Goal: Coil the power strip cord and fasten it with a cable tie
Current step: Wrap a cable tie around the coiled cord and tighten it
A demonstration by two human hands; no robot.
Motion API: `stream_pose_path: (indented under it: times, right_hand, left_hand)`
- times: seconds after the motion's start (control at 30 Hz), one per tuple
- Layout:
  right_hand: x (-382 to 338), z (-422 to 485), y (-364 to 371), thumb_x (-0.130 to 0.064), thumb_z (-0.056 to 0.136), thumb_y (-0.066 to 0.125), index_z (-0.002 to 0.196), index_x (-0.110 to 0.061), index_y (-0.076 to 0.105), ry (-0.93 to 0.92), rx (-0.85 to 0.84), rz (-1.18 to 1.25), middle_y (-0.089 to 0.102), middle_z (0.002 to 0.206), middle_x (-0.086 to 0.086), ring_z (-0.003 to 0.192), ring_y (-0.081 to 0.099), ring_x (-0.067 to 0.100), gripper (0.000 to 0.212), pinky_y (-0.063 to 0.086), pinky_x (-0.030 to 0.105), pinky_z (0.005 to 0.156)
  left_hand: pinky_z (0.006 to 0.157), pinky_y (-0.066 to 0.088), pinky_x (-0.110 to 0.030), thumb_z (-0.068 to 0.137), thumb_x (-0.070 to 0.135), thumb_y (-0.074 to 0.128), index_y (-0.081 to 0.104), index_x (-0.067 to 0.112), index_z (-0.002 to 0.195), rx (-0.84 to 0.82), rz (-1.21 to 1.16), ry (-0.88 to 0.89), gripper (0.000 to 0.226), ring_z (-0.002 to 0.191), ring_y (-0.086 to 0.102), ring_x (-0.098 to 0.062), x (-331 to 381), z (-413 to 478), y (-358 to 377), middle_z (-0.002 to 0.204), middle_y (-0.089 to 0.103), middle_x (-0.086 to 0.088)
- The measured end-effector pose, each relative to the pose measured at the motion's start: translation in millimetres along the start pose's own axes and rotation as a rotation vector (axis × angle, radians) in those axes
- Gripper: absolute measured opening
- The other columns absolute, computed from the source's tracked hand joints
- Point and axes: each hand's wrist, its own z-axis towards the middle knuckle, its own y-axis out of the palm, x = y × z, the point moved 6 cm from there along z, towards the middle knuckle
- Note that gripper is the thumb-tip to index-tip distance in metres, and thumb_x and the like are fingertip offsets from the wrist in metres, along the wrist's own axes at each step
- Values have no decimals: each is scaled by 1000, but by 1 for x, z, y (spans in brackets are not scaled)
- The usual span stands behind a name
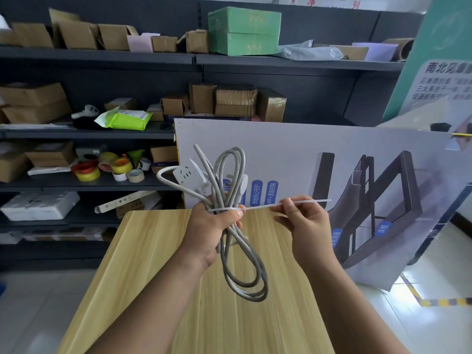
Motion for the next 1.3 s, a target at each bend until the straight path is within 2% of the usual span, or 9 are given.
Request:
stream_pose_path:
  times: [0.37, 0.53, 0.67, 0.8, 0.93, 1.0, 1.13, 1.23, 1.3]
  right_hand:
    - [15, 12, -18, -6, 100, 50, 92, -1, 61, 203, 56, 291, 74, 70, 4, 74, 73, 17, 15, 60, 24, 62]
    - [18, 16, -24, -8, 99, 52, 93, -1, 62, 196, 69, 269, 73, 70, 3, 73, 73, 16, 14, 60, 24, 62]
    - [17, 21, -21, -12, 100, 52, 89, -4, 63, 163, 38, 303, 73, 72, 7, 77, 72, 20, 17, 59, 26, 66]
    - [27, 19, -2, -35, 95, 53, 114, -8, 63, 178, -171, 188, 71, 104, 14, 101, 70, 28, 34, 57, 39, 87]
    - [53, -1, 21, -55, 92, 50, 136, -26, 53, 97, -625, -269, 64, 132, -2, 124, 59, 16, 52, 47, 45, 103]
    - [64, -5, 21, -58, 92, 47, 137, -30, 53, 151, -691, -288, 61, 137, -7, 128, 55, 13, 53, 42, 47, 108]
    - [88, -10, 2, -72, 79, 55, 136, -24, 55, 508, -569, 130, 59, 139, 7, 124, 56, 28, 75, 43, 52, 103]
    - [110, -29, 9, -57, 84, 66, 148, -18, 40, 743, -613, 579, 41, 152, 21, 127, 45, 51, 79, 32, 71, 105]
    - [109, -38, 20, -41, 86, 70, 149, -22, 37, 741, -663, 773, 39, 152, 24, 122, 47, 55, 74, 35, 69, 103]
  left_hand:
    - [58, 57, -26, 82, -12, 61, 70, 5, 94, -136, -266, -169, 23, 60, 63, -18, -2, -3, 12, 78, 67, -7]
    - [60, 57, -28, 69, -5, 68, 72, 7, 88, -151, -217, -116, 23, 60, 64, -20, 0, -1, 15, 75, 67, -7]
    - [65, 56, -32, 75, -7, 69, 70, 7, 86, -137, -78, -32, 17, 62, 63, -21, 3, 3, 15, 70, 65, -7]
    - [64, 54, -30, 74, 15, 72, 69, 10, 89, -171, -127, -42, 16, 65, 62, -18, 7, 10, 16, 70, 64, -5]
    - [58, 56, -30, 71, 41, 72, 63, 9, 102, -117, -337, -127, 45, 72, 68, -17, -5, 13, 19, 79, 68, -6]
    - [62, 57, -32, 74, 47, 71, 63, 11, 100, -64, -365, -117, 46, 75, 68, -18, -10, 14, 18, 80, 68, -5]
    - [85, 50, -41, 73, 53, 63, 69, 18, 89, -1, -587, -118, 39, 82, 65, -19, -18, 18, 12, 76, 70, -1]
    - [100, 44, -50, 67, 68, 61, 67, 19, 98, 34, -682, -115, 58, 89, 68, -22, -23, 25, 3, 87, 69, -3]
    - [97, 46, -51, 55, 76, 68, 67, 18, 103, 2, -677, -116, 75, 90, 69, -23, -27, 27, 0, 90, 68, -5]
